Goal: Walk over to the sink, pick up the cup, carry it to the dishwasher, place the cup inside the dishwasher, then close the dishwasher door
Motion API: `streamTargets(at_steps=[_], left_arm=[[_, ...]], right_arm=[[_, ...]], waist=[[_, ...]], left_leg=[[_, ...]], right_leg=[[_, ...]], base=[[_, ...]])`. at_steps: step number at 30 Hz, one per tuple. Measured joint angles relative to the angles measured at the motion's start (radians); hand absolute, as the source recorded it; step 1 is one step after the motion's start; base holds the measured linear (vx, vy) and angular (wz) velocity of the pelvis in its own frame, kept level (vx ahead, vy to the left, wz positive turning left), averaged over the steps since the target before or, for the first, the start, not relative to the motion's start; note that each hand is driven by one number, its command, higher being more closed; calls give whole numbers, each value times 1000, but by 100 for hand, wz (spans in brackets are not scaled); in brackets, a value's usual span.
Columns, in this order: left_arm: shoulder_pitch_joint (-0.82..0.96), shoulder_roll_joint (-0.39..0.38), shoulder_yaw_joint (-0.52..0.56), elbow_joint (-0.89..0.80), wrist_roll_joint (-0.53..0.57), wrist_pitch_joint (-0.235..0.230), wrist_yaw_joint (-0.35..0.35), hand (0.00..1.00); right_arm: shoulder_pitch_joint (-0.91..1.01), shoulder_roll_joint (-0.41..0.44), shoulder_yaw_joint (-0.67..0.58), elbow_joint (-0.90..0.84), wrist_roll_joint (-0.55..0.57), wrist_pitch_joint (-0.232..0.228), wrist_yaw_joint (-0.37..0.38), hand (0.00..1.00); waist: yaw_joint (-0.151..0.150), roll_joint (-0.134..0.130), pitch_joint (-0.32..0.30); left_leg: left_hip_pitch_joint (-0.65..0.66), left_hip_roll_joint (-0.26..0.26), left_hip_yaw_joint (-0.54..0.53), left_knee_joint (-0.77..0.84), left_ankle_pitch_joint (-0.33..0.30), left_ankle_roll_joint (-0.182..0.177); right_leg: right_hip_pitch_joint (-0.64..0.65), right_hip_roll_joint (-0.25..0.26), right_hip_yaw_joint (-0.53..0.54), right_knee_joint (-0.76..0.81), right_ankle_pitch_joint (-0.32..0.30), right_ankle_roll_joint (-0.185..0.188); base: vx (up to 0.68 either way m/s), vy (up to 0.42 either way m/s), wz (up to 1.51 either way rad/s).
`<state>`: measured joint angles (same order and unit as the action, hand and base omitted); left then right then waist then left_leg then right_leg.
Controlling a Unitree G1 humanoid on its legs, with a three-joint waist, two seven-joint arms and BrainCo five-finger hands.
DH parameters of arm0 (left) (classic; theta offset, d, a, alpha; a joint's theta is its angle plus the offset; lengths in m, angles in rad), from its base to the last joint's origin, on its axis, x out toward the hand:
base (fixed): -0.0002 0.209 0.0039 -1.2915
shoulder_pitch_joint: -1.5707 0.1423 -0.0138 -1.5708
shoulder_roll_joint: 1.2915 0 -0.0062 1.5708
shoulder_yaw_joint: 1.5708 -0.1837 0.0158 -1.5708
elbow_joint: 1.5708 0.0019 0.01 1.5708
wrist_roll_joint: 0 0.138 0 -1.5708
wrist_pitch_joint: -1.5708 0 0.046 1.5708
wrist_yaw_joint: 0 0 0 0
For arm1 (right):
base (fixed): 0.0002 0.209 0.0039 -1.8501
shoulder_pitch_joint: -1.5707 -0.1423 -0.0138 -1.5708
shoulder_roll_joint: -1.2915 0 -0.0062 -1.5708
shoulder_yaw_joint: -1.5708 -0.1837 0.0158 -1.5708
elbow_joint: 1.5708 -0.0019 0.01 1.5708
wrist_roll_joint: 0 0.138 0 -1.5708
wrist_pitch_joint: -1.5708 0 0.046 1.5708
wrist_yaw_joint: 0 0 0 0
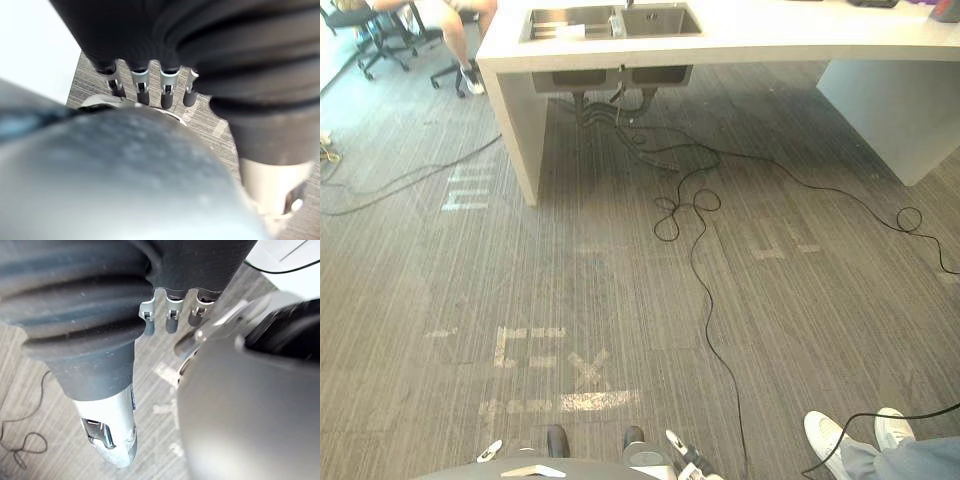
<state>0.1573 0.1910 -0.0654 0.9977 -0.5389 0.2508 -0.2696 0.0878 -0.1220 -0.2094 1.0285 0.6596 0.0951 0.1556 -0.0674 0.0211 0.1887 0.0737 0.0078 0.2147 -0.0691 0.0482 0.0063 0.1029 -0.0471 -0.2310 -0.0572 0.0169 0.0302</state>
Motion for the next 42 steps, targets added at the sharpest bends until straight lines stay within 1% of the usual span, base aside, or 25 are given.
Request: streamTargets(at_steps=[1, 3, 4, 7, 8, 9, 11, 12, 14, 17, 21, 24, 26, 29, 32, 33, 34, 35, 36, 37, 38, 39, 40, 42], left_arm=[[-2, 7, -20, -11, 1, -12, 4, 0], [-3, 7, -34, -39, 9, -21, 16, 0], [-8, 6, -57, -55, 25, -45, 24, 0], [-13, 2, -65, -90, 69, -78, 47, 0], [-25, -2, -66, -98, 92, -98, 61, 0], [-31, -8, -68, -114, 109, -119, 85, 0], [-61, -22, -92, -114, 114, -140, 125, 0], [-80, -43, -104, -114, 135, -143, 153, 0], [-102, -76, -121, -114, 168, -145, 184, 0], [-111, -106, -137, -114, 231, -144, 243, 0], [-114, -110, -137, -114, 297, -145, 303, 0], [-113, -110, -137, -114, 309, -149, 333, 0], [-113, -110, -137, -114, 328, -158, 352, 0], [-107, -110, -133, -113, 347, -189, 371, 0], [-101, -108, -130, -105, 347, -235, 371, 0], [-100, -108, -128, -100, 347, -253, 370, 0], [-99, -108, -126, -100, 346, -260, 368, 0], [-98, -108, -122, -90, 333, -275, 345, 0], [-98, -108, -109, -80, 288, -284, 297, 0], [-97, -108, -101, -80, 255, -283, 264, 0], [-95, -108, -93, -78, 195, -277, 207, 0], [-96, -104, -91, -77, 145, -253, 155, 0], [-97, -103, -92, -75, 137, -245, 137, 0], [-98, -99, -89, -73, 127, -222, 103, 0]], right_arm=[[-15, 10, 0, -24, 0, -14, -1, 0], [-40, 19, 1, -48, 0, -34, -1, 0], [-56, 20, 1, -65, 0, -46, -4, 0], [-89, 28, 1, -70, 0, -53, -11, 0], [-98, 35, 3, -70, 0, -52, -15, 0], [-103, 37, 15, -69, -1, -50, -23, 0], [-104, 36, 22, -67, -13, -50, -35, 0], [-103, 35, 29, -66, -31, -50, -36, 0], [-103, 35, 43, -65, -40, -51, -41, 0], [-103, 34, 47, -65, -71, -51, -53, 0], [-94, 31, 49, -65, -89, -50, -59, 0], [-90, 33, 51, -64, -108, -51, -72, 0], [-89, 33, 51, -59, -116, -49, -74, 0], [-89, 31, 51, -38, -116, -47, -78, 0], [-87, 29, 49, -27, -116, -40, -80, 0], [-87, 29, 49, -26, -116, -31, -79, 0], [-87, 28, 48, -26, -116, -25, -79, 0], [-87, 29, 47, -25, -116, -17, -79, 0], [-87, 29, 41, -24, -115, -4, -79, 0], [-87, 29, 39, -22, -114, 1, -79, 0], [-87, 28, 35, -20, -112, 13, -79, 0], [-87, 29, 17, -20, -101, 38, -78, 0], [-87, 31, 5, -19, -94, 48, -78, 0], [-86, 30, -28, -8, -74, 86, -77, 0]], waist=[[0, -1, 9], [0, 3, 13], [-1, 9, 14], [3, 13, 16], [6, 13, 16], [7, 13, 16], [5, 14, 17], [0, 14, 17], [-8, 13, 19], [-21, 16, 21], [-21, 17, 28], [-21, 12, 30], [-21, 9, 33], [-19, 6, 33], [-17, 4, 33], [-17, 3, 32], [-15, 2, 32], [-16, 1, 32], [-18, 1, 32], [-18, 1, 32], [-16, 1, 32], [-17, 1, 32], [-18, 1, 32], [-19, 1, 32]], left_leg=[[1, -4, -10, -7, 2, -2], [-1, -12, -29, -7, 2, -2], [0, -19, -49, -7, 1, -3], [0, -25, -54, -8, 1, -3], [1, -26, -55, -8, 1, -4], [3, -27, -54, -8, 1, -4], [3, -28, -53, -8, 1, -6], [4, -29, -53, -8, 2, -10], [7, -30, -52, -9, 5, -20], [14, -30, -52, -12, 6, -18], [11, -30, -54, -16, 9, -14], [10, -31, -56, -16, 9, -13], [5, -31, -60, -16, 7, -10], [1, -31, -59, -16, 1, -1], [3, -30, -47, -15, 1, 6], [9, -29, -36, -14, -1, 4], [14, -28, -27, -10, -2, 3], [27, -27, -15, -10, -2, 2], [40, -25, -6, -10, -5, -2], [48, -24, 2, -10, -6, -3], [59, -22, 14, -11, -6, -4], [64, -19, 23, -16, -8, -6], [65, -18, 30, -16, -8, -6], [68, -15, 39, -16, -10, -7]], right_leg=[[2, -1, -10, -4, -3, 4], [9, -9, -35, -6, -10, 14], [22, -16, -60, -7, -17, 24], [31, -22, -82, -7, -20, 28], [35, -23, -85, -7, -22, 30], [35, -24, -85, -6, -22, 31], [36, -26, -85, -2, -22, 31], [36, -28, -85, 2, -22, 31], [37, -31, -85, 7, -22, 32], [37, -32, -85, 12, -23, 30], [34, -31, -89, 12, -28, 31], [34, -31, -95, 7, -29, 31], [34, -31, -108, 2, -29, 30], [33, -29, -107, -3, -28, 31], [36, -27, -96, -3, -23, 24], [38, -26, -84, -3, -24, 24], [41, -25, -79, -4, -24, 24], [52, -24, -75, -4, -24, 25], [63, -23, -73, -4, -25, 26], [68, -23, -70, -5, -26, 27], [74, -22, -59, -3, -26, 28], [74, -21, -54, 1, -29, 29], [73, -20, -52, 5, -30, 29], [65, -20, -49, 26, -41, 23]], base=[[49, -3, 19], [63, 10, 38], [41, 19, 45], [11, 27, 25], [-24, 19, 8], [-30, 12, 4], [-41, 14, -1], [-45, 17, -1], [-58, 19, 0], [-69, 14, -1], [-62, 14, 3], [-29, 21, 3], [6, 9, 6], [49, 8, -1], [91, -2, -12], [94, -7, -22], [79, -10, -25], [60, -20, -23], [41, -24, -20], [1, -29, -20], [-53, -32, -22], [-65, -28, -20], [-69, -19, -13], [-82, 2, -4]])
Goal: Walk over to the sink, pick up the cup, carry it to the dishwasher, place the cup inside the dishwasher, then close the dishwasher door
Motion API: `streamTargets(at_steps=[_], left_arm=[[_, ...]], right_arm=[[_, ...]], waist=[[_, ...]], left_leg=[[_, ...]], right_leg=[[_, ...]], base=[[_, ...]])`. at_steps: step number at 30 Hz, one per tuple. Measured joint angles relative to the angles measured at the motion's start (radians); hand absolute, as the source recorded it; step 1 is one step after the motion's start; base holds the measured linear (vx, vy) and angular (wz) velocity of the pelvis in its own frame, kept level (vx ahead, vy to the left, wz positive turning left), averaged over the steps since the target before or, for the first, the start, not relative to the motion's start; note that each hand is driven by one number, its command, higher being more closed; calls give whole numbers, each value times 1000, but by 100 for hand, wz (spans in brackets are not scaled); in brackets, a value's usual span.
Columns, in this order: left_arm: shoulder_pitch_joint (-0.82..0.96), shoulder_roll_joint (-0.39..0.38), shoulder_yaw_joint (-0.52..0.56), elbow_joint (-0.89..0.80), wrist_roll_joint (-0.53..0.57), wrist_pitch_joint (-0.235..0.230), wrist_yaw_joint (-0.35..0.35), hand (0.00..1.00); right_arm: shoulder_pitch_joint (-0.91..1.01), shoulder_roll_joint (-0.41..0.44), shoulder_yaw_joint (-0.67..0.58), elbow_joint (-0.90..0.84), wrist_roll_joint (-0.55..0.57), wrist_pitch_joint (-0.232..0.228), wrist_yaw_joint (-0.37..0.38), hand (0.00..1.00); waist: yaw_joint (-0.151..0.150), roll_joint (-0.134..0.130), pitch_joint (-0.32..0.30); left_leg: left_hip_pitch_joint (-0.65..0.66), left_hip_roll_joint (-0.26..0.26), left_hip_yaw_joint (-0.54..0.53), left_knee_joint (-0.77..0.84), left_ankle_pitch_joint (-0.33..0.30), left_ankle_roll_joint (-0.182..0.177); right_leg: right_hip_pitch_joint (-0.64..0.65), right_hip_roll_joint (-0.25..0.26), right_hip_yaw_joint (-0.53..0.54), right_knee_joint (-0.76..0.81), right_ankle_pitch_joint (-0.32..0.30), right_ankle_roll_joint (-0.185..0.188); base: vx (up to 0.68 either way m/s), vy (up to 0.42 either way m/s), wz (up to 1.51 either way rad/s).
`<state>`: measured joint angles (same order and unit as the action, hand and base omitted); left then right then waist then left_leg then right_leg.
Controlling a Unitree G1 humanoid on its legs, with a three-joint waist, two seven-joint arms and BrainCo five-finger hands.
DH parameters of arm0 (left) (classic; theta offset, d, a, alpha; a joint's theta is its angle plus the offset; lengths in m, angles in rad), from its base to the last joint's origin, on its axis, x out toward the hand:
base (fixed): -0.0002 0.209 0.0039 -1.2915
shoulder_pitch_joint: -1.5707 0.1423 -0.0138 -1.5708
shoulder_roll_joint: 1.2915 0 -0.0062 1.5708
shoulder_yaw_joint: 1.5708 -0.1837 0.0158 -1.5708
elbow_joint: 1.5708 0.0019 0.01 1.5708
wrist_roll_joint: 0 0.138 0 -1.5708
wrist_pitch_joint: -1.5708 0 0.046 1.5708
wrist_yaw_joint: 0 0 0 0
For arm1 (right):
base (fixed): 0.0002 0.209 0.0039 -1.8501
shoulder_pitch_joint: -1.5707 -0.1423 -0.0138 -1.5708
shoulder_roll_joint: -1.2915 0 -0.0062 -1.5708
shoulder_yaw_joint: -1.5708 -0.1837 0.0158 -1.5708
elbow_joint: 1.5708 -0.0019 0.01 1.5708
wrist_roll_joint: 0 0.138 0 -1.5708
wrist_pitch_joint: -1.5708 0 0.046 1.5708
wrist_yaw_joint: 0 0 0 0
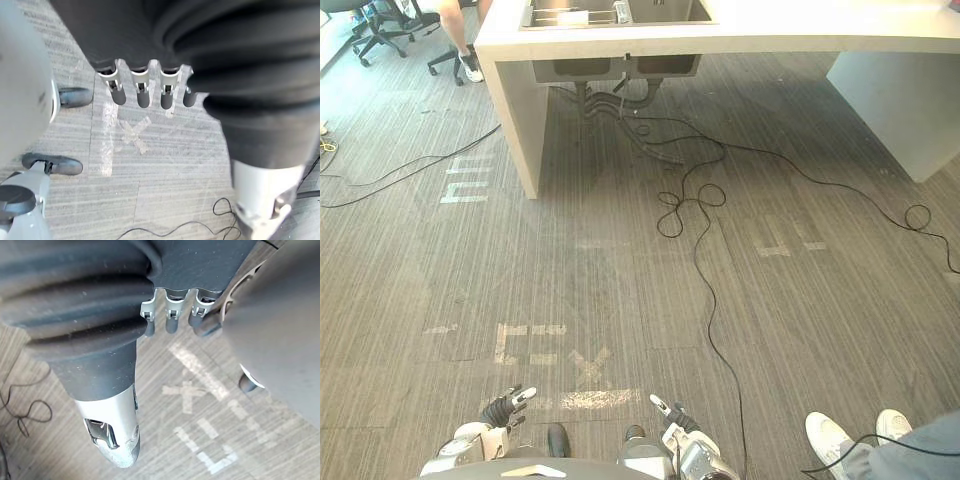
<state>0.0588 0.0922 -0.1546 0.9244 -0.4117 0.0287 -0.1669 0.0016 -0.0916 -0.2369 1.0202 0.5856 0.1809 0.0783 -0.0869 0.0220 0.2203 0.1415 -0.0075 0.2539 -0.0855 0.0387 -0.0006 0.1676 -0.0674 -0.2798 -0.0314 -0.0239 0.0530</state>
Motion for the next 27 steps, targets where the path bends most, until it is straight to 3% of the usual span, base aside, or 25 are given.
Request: streamTargets(at_steps=[2, 3, 4, 5, 6, 8, 10, 11, 12, 14, 16, 17, 19, 21, 22, 23, 24, 26, 27], left_arm=[[-5, 5, 10, 3, -2, 20, -23, 0], [-5, 5, 29, 3, -1, 29, -30, 0], [-6, 13, 43, 0, -1, 51, -33, 0], [-6, 19, 44, 0, -1, 62, -32, 0], [-9, 27, 46, -1, -1, 75, -29, 0], [-39, 53, 78, 14, -14, 91, -3, 0], [-53, 73, 74, 33, -35, 95, 41, 0], [-73, 67, 75, 30, -65, 94, 70, 0], [-83, 64, 76, 32, -80, 93, 81, 0], [-108, 58, 73, 30, -84, 74, 74, 0], [-134, 54, 73, 26, -74, 45, 72, 0], [-135, 50, 72, 15, -62, 32, 71, 0], [-121, 42, 72, -4, -58, 26, 69, 0], [-83, 37, 75, -8, -59, 31, 69, 0], [-62, 31, 79, -9, -59, 34, 69, 0], [-42, 18, 90, -9, -58, 36, 70, 0], [2, -7, 118, -10, -58, 28, 66, 0], [2, -17, 140, -12, -58, 10, 48, 0], [3, -24, 157, -13, -59, -28, 20, 0]], right_arm=[[1, -1, -33, 15, 0, 15, -1, 0], [6, 1, -47, 15, 1, 19, -1, 0], [13, -1, -51, -4, 3, 20, 0, 0], [13, -2, -51, -9, 6, 22, 0, 0], [10, -7, -51, -23, 11, 23, 0, 0], [-30, -26, -61, -21, 26, 23, 4, 0], [-22, -29, -60, -15, 40, 34, 8, 0], [-7, -40, -60, -17, 67, 30, 12, 0], [-7, -31, -58, -20, 98, 24, 20, 0], [4, -22, -47, -21, 126, 10, 41, 0], [14, -22, -47, -23, 128, -11, 53, 0], [24, -21, -56, -23, 132, -21, 56, 0], [42, -20, -83, -23, 132, -28, 69, 0], [58, -19, -102, -23, 132, -28, 85, 0], [67, -18, -114, -24, 131, -27, 93, 0], [80, -19, -130, -24, 126, -25, 95, 0], [100, -23, -130, -25, 116, -20, 96, 0], [91, -17, -125, -24, 115, -18, 101, 0], [92, -9, -119, -40, 113, -19, 118, 0]], waist=[[6, -2, 1], [13, -16, 0], [16, -25, -12], [17, -27, -16], [21, -17, -19], [26, -62, 26], [27, -81, 45], [21, -81, 65], [23, -76, 81], [5, -39, 95], [-6, -40, 97], [-11, -68, 94], [-20, -89, 102], [-27, -83, 95], [-29, -72, 87], [-34, -45, 80], [-33, 6, 47], [-27, 23, 40], [-26, 23, 40]], left_leg=[[-1, 5, 29, 0, -15, 13], [-5, 1, 47, 2, -16, 17], [-26, -5, 72, 7, -17, 36], [-39, -4, 76, 7, -23, 47], [-64, -3, 87, 4, -26, 56], [-107, -1, 102, 84, -65, 64], [-82, -18, 88, 97, -85, 61], [-88, -4, 74, 154, -112, 75], [-70, 3, 62, 182, -138, 77], [-71, 32, 36, 204, -158, 76], [-69, 20, 16, 187, -160, 73], [-55, -10, 6, 172, -163, 68], [-23, -50, -11, 172, -191, 62], [12, -53, -33, 192, -242, 47], [21, -36, -49, 222, -279, 41], [29, -14, -60, 239, -310, 23], [24, 32, -65, 329, -354, -54], [-69, 92, -52, 572, -337, -134], [-145, 165, -28, 805, -269, -185]], right_leg=[[-50, -8, 8, 83, -50, 8], [-87, -20, 19, 137, -77, 16], [-145, -42, 20, 203, -106, 52], [-164, -57, 6, 221, -112, 54], [-204, -87, -20, 302, -132, 36], [-336, -163, -30, 653, -107, -33], [-348, -176, -8, 716, -69, -28], [-390, -187, 4, 820, -77, -20], [-409, -166, 28, 821, -148, -5], [-430, -93, 19, 623, -148, -1], [-451, -56, 16, 339, -48, 10], [-449, -62, 17, 171, 33, 32], [-449, -89, 17, 104, 73, 29], [-438, -82, 23, 142, 80, -11], [-443, -76, 22, 213, 79, -63], [-452, -66, 11, 264, 74, -76], [-435, -32, -25, 284, 76, -88], [-402, -3, -34, 276, 45, -106], [-336, 25, -36, 246, 23, -124]], base=[[-103, 35, -10], [-58, 81, -29], [-36, 104, -30], [-7, 96, -35], [-29, 78, -29], [-37, 54, -20], [2, 53, 22], [138, 10, 27], [153, -4, 26], [131, -4, 35], [190, 0, 44], [284, -77, 48], [242, -98, 43], [351, -156, 32], [480, -200, 39], [712, -243, 49], [743, -239, 30], [637, -187, 4], [608, -171, -12]])
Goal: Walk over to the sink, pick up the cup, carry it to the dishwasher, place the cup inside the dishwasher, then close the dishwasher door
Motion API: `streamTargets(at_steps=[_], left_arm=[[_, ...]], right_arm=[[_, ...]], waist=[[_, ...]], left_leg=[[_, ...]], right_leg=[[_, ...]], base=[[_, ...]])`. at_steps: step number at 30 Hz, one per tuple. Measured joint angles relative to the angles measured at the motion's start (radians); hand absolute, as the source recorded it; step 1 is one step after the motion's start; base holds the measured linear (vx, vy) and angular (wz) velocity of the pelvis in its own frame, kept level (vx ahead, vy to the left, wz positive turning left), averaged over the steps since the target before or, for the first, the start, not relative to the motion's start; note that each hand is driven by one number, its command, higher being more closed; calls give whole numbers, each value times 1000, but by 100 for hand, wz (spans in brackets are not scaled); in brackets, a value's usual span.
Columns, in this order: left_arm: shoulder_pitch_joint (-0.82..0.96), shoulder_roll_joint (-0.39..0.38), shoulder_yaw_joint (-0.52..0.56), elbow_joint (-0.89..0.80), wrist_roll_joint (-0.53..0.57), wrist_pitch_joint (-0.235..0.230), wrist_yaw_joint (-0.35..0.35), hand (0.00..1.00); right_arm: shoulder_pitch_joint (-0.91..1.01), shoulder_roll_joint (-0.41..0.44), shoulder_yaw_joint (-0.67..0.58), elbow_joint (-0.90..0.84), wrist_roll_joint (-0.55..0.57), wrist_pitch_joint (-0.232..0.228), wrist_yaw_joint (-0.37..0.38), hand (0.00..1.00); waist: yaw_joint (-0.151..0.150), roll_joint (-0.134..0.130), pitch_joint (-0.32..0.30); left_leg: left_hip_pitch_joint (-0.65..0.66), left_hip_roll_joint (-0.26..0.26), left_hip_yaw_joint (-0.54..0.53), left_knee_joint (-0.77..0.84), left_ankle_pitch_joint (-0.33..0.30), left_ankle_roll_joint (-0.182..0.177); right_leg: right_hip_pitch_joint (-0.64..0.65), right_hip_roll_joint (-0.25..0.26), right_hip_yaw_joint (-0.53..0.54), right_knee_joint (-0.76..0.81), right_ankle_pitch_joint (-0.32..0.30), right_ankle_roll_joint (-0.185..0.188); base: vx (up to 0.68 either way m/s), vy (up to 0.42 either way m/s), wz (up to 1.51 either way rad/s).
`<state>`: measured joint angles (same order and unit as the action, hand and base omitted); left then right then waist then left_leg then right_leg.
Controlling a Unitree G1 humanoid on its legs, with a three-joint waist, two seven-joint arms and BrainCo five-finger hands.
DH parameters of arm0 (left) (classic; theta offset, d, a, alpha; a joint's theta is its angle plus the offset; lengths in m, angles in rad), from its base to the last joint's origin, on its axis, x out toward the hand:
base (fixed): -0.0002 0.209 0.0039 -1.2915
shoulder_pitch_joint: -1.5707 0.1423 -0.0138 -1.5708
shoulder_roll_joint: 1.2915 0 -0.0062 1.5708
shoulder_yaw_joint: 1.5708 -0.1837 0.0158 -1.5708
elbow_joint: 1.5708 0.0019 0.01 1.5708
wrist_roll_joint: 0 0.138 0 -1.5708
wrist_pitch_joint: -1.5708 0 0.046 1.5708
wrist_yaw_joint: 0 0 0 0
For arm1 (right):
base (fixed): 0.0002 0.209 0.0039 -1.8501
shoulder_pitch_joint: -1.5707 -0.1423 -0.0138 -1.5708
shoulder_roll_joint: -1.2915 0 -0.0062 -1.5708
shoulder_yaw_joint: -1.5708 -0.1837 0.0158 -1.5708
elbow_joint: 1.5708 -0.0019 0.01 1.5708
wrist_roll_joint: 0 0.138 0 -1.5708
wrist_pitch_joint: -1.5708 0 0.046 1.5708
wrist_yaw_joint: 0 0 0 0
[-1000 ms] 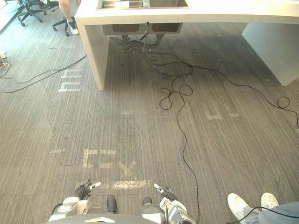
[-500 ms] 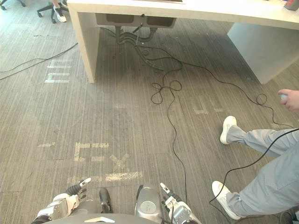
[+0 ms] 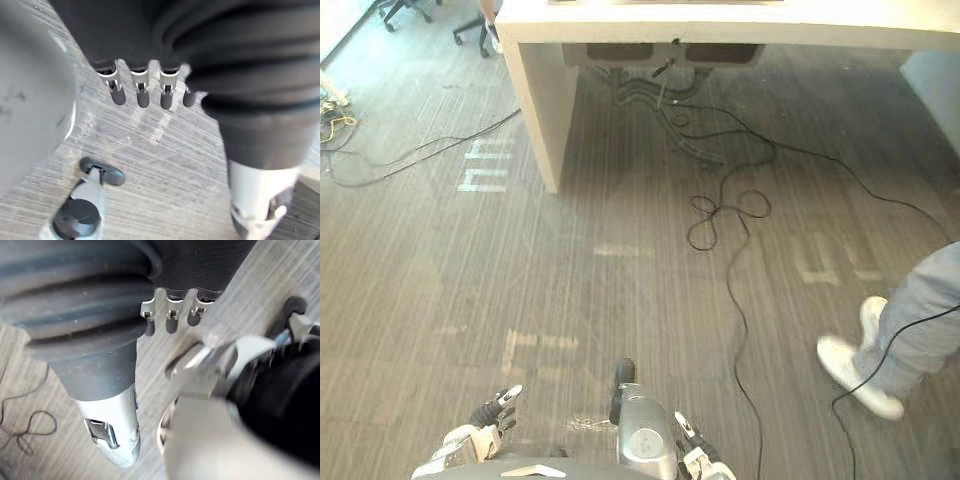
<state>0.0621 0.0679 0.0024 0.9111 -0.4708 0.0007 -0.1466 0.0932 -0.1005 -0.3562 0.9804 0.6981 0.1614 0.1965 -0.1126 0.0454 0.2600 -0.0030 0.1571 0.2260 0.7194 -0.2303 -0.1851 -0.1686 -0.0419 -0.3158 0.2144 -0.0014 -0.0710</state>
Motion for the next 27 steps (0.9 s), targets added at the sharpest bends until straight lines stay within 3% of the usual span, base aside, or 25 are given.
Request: streamTargets(at_steps=[1, 2, 4, 6, 7, 8, 10, 11, 12, 14, 15, 16, 18, 19, 20, 21, 22, 23, 24, 25, 26, 27], left_arm=[[-1, -1, -1, -1, 0, -7, -5, 0], [-3, -13, -1, -13, -3, -28, -20, 0], [-35, -39, -6, -67, -8, -43, -32, 0], [-59, -50, -14, -122, -8, -64, -45, 0], [-61, -50, -16, -130, -7, -66, -52, 0], [-59, -47, -24, -142, -6, -72, -58, 0], [-44, -51, -51, -143, -7, -79, -55, 0], [-30, -51, -59, -140, -8, -79, -51, 0], [-8, -50, -66, -117, -9, -76, -41, 0], [3, -45, -81, -104, -17, -83, -31, 0], [-1, -37, -84, -100, -17, -80, -30, 0], [-19, -21, -84, -69, -16, -75, -29, 0], [-43, -7, -81, -56, -12, -73, -11, 0], [-54, 1, -72, -59, -2, -73, -4, 0], [-66, -5, -64, -58, 5, -64, 11, 0], [-76, -16, -51, -56, 6, -36, 29, 0], [-75, -18, -50, -55, 5, -27, 35, 0], [-74, -18, -48, -46, 4, -7, 38, 0], [-77, -12, -50, -28, 5, 11, 38, 0], [-75, -8, -50, -27, 9, 22, 38, 0], [-72, -9, -53, -28, 29, 36, 40, 0], [-62, -11, -56, -31, 43, 42, 51, 0]], right_arm=[[0, 1, 0, -4, 0, -1, 1, 0], [0, 9, -1, -7, -5, -6, 1, 0], [-8, 0, -1, -13, -9, -7, -4, 0], [-62, -17, -3, 12, 4, 0, -14, 0], [-79, -20, -4, 20, 6, 0, -16, 0], [-105, -20, -4, 20, 10, -1, -25, 0], [-135, -36, 1, 30, 15, -5, -35, 0], [-149, -46, 12, 45, 25, -9, -45, 0], [-152, -60, 41, 62, 44, -8, -56, 0], [-125, -73, 49, 64, 54, -4, -75, 0], [-117, -75, 58, 63, 55, -5, -77, 0], [-108, -66, 76, 61, 60, -4, -78, 0], [-104, -41, 80, 62, 62, 2, -80, 0], [-104, -23, 78, 59, 63, 3, -94, 0], [-100, -28, 77, 60, 65, 9, -105, 0], [-104, -30, 77, 64, 74, 19, -118, 0], [-106, -31, 77, 61, 80, 20, -118, 0], [-118, -32, 75, 52, 81, 13, -119, 0], [-133, -35, 75, 48, 79, 11, -122, 0], [-138, -33, 77, 47, 79, 11, -126, 0], [-142, -36, 77, 46, 81, 8, -143, 0], [-144, -50, 77, 44, 89, 8, -157, 0]], waist=[[1, 1, 0], [3, 2, 1], [5, -1, 2], [15, -8, 8], [22, -10, 9], [37, -25, 18], [57, -2, 30], [69, 36, 39], [77, 73, 43], [87, 102, 41], [86, 103, 40], [93, 80, 31], [96, 16, 14], [99, -17, 5], [97, -24, 2], [100, -29, -1], [105, -33, -5], [103, -37, -8], [93, -49, -12], [92, -56, -13], [91, -56, -13], [85, -42, -9]], left_leg=[[-14, 16, 8, 42, 4, -2], [-57, 63, 35, 182, -3, 8], [-113, 62, 54, 213, -30, 36], [-139, -10, 54, -54, -71, 84], [-140, -35, 48, -146, -70, 95], [-156, -87, 26, -311, -41, 111], [-208, -108, -41, -518, 68, 87], [-246, -77, -58, -590, 122, 54], [-281, -35, -55, -601, 138, 39], [-290, 17, 0, -587, 138, 39], [-290, 28, 12, -573, 164, 57], [-294, 20, 25, -520, 244, 89], [-335, -43, 17, -451, 237, 107], [-370, -83, 17, -382, 218, 137], [-384, -105, 21, -338, 200, 166], [-372, -126, 41, -323, 181, 204], [-358, -135, 56, -327, 170, 223], [-324, -151, 79, -342, 149, 256], [-281, -174, 84, -378, 141, 268], [-252, -188, 86, -406, 141, 268], [-190, -208, 86, -462, 141, 268], [-130, -213, 86, -509, 141, 267]], right_leg=[[15, 6, -1, -4, -3, -3], [77, 23, -8, -29, -18, -8], [153, 23, -11, -78, -25, -4], [216, -4, -4, -123, -31, 7], [226, -14, 6, -126, -33, 10], [247, -47, 26, -131, -59, 41], [265, -58, 48, -132, -96, 41], [285, -48, 59, -129, -118, 53], [318, -34, 68, -128, -139, 79], [382, -25, 87, -124, -181, 126], [402, -26, 95, -120, -200, 137], [422, -49, 138, -118, -238, 142], [404, -98, 181, -109, -289, 118], [388, -137, 201, -83, -300, 106], [380, -163, 204, -42, -293, 119], [353, -200, 210, 38, -264, 162], [331, -218, 219, 92, -253, 180], [259, -244, 238, 270, -220, 223], [155, -247, 267, 533, -154, 269], [110, -247, 272, 647, -121, 266], [40, -243, 240, 814, -111, 229], [-13, -247, 165, 899, -145, 158]], base=[[710, -173, -16], [526, -107, -2], [468, -71, 5], [339, 26, -6], [261, 86, -19], [214, 107, -16], [194, 148, -17], [278, 309, -31], [241, 274, -33], [306, 313, -27], [499, 444, -32], [424, 323, -32], [436, 315, -25], [309, 211, -1], [492, 337, -1], [422, 301, -11], [514, 361, -27], [407, 262, -20], [399, 219, -12], [374, 154, -4], [384, 127, -12], [374, 124, -15]])
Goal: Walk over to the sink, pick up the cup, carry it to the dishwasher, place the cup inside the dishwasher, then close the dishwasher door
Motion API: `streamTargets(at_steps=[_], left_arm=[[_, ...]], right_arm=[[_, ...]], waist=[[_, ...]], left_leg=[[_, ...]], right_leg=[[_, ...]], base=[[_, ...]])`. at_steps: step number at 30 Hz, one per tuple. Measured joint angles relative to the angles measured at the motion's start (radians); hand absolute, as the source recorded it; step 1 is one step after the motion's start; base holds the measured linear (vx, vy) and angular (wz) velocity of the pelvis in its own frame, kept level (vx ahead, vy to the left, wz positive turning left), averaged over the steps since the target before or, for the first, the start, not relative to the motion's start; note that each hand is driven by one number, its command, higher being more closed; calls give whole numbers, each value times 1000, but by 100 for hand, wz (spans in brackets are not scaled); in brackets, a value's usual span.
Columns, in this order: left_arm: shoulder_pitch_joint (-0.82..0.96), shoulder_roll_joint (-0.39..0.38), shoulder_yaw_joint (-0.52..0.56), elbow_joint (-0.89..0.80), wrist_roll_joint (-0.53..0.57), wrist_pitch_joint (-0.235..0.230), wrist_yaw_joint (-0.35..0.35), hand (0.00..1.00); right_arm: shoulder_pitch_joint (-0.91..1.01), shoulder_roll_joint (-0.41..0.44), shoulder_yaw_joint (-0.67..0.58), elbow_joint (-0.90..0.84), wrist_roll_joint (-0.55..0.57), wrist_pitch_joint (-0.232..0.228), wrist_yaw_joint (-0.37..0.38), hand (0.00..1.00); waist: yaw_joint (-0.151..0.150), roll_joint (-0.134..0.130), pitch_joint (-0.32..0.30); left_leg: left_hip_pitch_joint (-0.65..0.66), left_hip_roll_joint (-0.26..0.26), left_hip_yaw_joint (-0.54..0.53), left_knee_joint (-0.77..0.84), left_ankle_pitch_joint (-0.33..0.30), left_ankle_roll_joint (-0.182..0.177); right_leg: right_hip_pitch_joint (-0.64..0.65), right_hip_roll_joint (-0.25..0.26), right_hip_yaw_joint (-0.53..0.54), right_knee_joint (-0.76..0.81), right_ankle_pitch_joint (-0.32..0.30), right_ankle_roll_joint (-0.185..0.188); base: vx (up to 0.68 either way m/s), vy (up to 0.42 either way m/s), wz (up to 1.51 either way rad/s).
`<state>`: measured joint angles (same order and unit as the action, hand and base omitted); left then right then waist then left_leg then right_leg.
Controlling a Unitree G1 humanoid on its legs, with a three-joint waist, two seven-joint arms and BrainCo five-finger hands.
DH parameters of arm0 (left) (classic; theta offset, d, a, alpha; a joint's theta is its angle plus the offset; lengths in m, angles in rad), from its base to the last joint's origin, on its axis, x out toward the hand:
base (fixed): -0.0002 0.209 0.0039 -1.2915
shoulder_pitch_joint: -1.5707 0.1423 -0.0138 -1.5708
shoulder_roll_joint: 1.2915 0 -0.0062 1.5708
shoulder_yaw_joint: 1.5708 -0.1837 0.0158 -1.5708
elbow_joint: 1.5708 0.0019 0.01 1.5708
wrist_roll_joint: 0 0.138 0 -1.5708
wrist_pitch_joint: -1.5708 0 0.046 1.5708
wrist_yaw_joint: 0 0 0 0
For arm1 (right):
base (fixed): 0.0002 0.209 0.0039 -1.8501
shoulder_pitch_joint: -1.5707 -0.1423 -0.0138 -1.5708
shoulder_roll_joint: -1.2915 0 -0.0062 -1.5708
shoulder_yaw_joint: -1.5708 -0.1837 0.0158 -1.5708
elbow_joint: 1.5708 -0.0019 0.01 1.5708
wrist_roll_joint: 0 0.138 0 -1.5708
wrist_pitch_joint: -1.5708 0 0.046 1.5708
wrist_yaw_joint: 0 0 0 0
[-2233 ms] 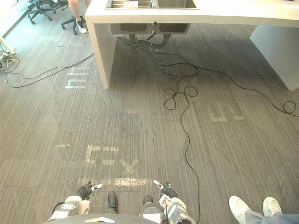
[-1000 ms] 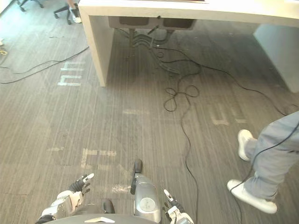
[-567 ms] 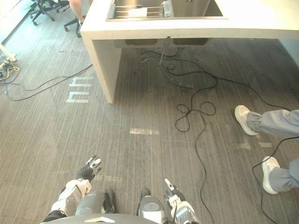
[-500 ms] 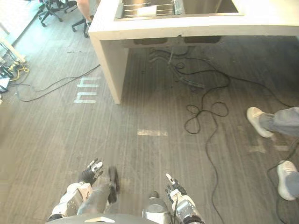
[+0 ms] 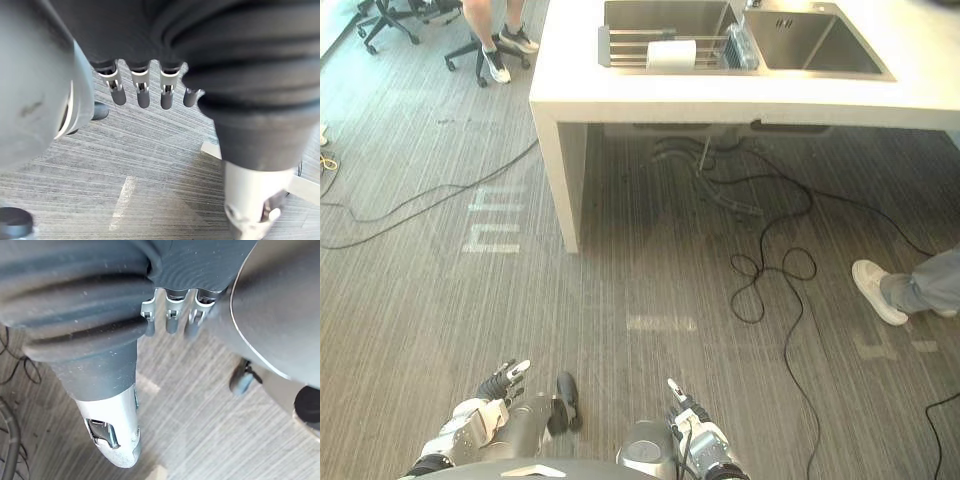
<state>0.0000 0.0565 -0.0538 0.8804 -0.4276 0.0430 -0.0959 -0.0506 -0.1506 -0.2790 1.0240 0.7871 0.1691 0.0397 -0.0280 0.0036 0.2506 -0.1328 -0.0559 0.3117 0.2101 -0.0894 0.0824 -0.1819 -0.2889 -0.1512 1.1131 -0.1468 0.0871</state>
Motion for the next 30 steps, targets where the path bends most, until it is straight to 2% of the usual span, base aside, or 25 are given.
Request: streamTargets(at_steps=[1, 2, 4, 5, 6, 7, 8, 9, 10, 11, 12, 18, 21, 24, 28, 30], left_arm=[[3, -1, 0, 0, -1, 3, 4, 0], [7, -7, -7, -2, -2, 10, 7, 0], [1, -5, -7, -7, -2, 25, 11, 0], [-8, -5, -9, -8, -2, 34, 25, 0], [-25, 2, -17, -8, -2, 39, 39, 0], [-34, 6, -26, -8, -2, 40, 46, 0], [-42, 17, -28, -7, -1, 44, 53, 0], [-41, 20, -28, -9, 0, 49, 64, 0], [-35, 44, -25, -26, 0, 68, 74, 0], [-23, 43, -17, -41, 0, 83, 82, 0], [-17, 21, -74, 3, 20, 160, 111, 0], [-18, 21, -79, -28, 19, 164, 116, 0], [-29, 23, -108, -164, 14, 101, 131, 0], [-94, 23, -113, -295, -25, -8, 157, 0], [-127, 41, -102, -541, -67, -164, 222, 0], [-129, 44, -102, -603, -82, -220, 241, 0]], right_arm=[[0, -9, 1, -2, 7, 0, -4, 0], [2, -24, 1, -11, 24, 3, -12, 0], [14, -28, 0, -30, 44, 5, -28, 0], [14, -28, -1, -29, 56, 5, -31, 0], [15, -18, -7, -27, 79, 3, -35, 0], [17, -11, -13, -25, 82, 3, -38, 0], [25, -1, -28, -24, 83, 2, -41, 0], [38, 12, -40, -23, 83, 2, -42, 0], [65, 38, -41, -20, 84, 2, -42, 0], [72, 45, -41, -17, 91, 1, -43, 0], [156, 43, 3, -29, 152, 98, -37, 0], [162, 42, 1, -28, 151, 97, -31, 0], [173, 48, -18, -26, 147, 83, 14, 0], [232, 67, -64, -28, 117, 46, 70, 0], [323, 72, -122, -24, 17, 7, 136, 0], [334, 72, -139, -24, -10, 2, 160, 0]], waist=[[-3, 8, 1], [-13, 20, 4], [-32, 34, 16], [-42, 40, 19], [-45, 41, 19], [-46, 38, 19], [-45, 31, 20], [-40, 13, 25], [-37, -38, 25], [-28, -44, 28], [4, -20, -30], [-2, -18, -31], [-35, -13, -33], [-61, -1, -40], [-95, 17, -49], [-104, 23, -51]], left_leg=[[20, 0, 0, -17, 1, -2], [69, 0, -2, -58, 1, -4], [110, 13, -24, -80, -2, -10], [121, 32, -42, -71, -5, -13], [128, 51, -72, -71, -13, -26], [133, 57, -91, -71, -18, -35], [147, 66, -121, -68, -29, -53], [173, 68, -150, -59, -44, -77], [211, 48, -184, -51, -70, -109], [222, 55, -205, -41, -90, -125], [256, 151, -187, -100, -89, -170], [266, 150, -171, -106, -89, -170], [278, 141, -150, -110, -90, -166], [294, 128, -131, -107, -104, -148], [329, 118, -100, -107, -118, -148], [330, 122, -102, -107, -119, -149]], right_leg=[[-20, -5, -33, 10, -15, -24], [-72, -22, -109, -12, -54, -66], [-108, -18, -182, -185, -102, -43], [-116, 7, -199, -386, -105, -17], [-114, 34, -189, -590, -65, 7], [-111, 42, -181, -677, -29, 8], [-104, 48, -166, -758, 39, 5], [-89, 44, -144, -785, 139, 0], [-64, 17, -127, -770, 327, -29], [-44, 16, -137, -738, 233, -23], [163, 170, -190, -1159, 322, -36], [153, 170, -182, -1145, 321, -36], [119, 153, -157, -1069, 289, -29], [92, 131, -131, -991, 250, -25], [57, 115, -88, -875, 187, -22], [56, 116, -95, -865, 176, -24]], base=[[368, 107, -18], [348, 71, -3], [351, 4, 21], [352, -100, 48], [408, -167, 56], [331, -177, 67], [337, -243, 74], [366, -335, 96], [357, -374, 83], [215, -251, 54], [59, -85, 15], [2, 1, -7], [-26, 39, -18], [-41, 56, -17], [7, 26, -20], [3, -15, 4]])
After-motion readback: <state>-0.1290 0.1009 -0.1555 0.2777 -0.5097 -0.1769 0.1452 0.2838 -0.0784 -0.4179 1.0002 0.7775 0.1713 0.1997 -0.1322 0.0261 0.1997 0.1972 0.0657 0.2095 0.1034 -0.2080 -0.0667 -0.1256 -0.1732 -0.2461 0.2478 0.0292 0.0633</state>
